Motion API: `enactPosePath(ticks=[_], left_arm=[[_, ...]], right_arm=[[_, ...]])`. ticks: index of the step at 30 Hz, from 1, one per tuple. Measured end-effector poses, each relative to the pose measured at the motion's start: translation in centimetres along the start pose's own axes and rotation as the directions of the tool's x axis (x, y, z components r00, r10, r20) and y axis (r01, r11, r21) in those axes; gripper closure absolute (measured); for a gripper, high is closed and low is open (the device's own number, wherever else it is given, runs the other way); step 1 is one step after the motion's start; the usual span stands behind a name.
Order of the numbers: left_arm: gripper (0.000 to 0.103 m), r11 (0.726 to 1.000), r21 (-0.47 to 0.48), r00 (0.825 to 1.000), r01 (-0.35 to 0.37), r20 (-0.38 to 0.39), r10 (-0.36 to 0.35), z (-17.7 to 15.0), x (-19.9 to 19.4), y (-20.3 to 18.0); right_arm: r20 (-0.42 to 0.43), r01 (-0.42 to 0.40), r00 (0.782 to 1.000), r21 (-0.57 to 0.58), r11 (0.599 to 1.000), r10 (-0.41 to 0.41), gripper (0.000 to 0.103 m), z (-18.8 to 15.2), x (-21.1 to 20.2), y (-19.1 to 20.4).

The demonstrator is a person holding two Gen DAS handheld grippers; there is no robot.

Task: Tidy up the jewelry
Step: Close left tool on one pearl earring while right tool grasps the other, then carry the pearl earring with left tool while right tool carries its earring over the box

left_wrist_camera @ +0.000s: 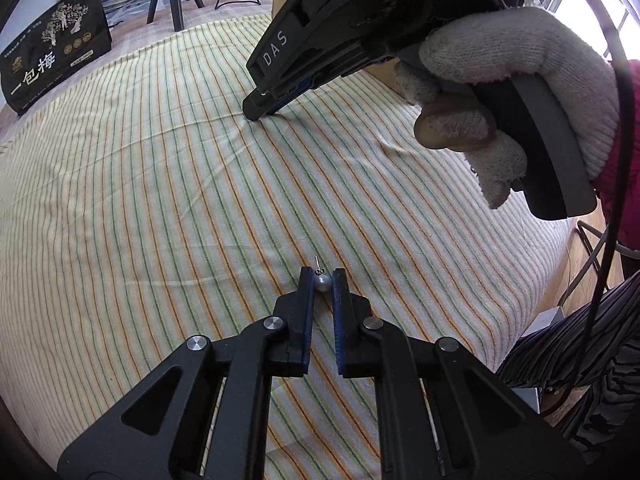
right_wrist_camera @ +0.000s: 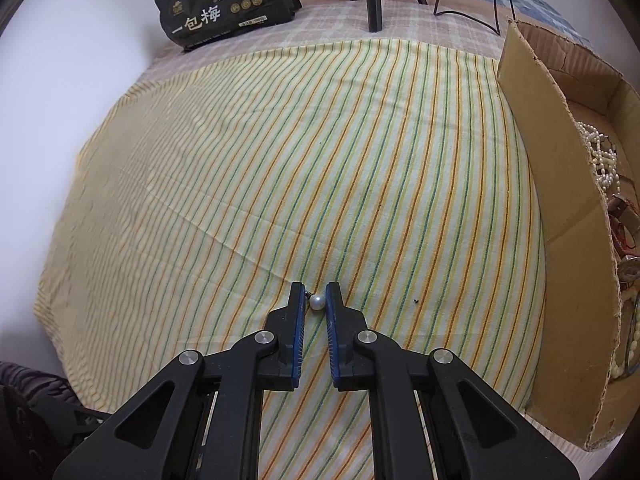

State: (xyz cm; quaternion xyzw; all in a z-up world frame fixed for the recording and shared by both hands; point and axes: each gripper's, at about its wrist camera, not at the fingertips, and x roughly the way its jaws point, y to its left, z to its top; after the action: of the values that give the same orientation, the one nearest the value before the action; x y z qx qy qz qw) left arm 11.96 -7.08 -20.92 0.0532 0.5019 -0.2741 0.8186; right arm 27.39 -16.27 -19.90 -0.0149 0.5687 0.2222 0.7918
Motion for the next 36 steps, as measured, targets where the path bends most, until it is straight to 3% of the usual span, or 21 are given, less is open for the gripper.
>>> enactPosePath(ticks=[16,26,36], left_arm=[[0.096,1.000,0.005,0.996,0.013,0.091,-0.014,0.9,-3.5,-0.7],[0.096,0.999,-0.004,0.988,0.044,0.145,-0.043,3.8,-5.0,-1.4],[0.096,0.999,0.034,0.980,0.043,0.192,-0.049,8.4,-5.5,-3.0]], right_arm=[[0.135,-0.014,0.991,0.016,1.000,0.012,0.094,-0.3,-6.3,-1.2],[0.256,0.054,0.965,0.041,0.998,-0.063,0.094,-1.6,-12.2,-4.3],[0.321,0.100,0.936,0.147,0.984,-0.143,0.094,-3.6,-16.3,-9.6]])
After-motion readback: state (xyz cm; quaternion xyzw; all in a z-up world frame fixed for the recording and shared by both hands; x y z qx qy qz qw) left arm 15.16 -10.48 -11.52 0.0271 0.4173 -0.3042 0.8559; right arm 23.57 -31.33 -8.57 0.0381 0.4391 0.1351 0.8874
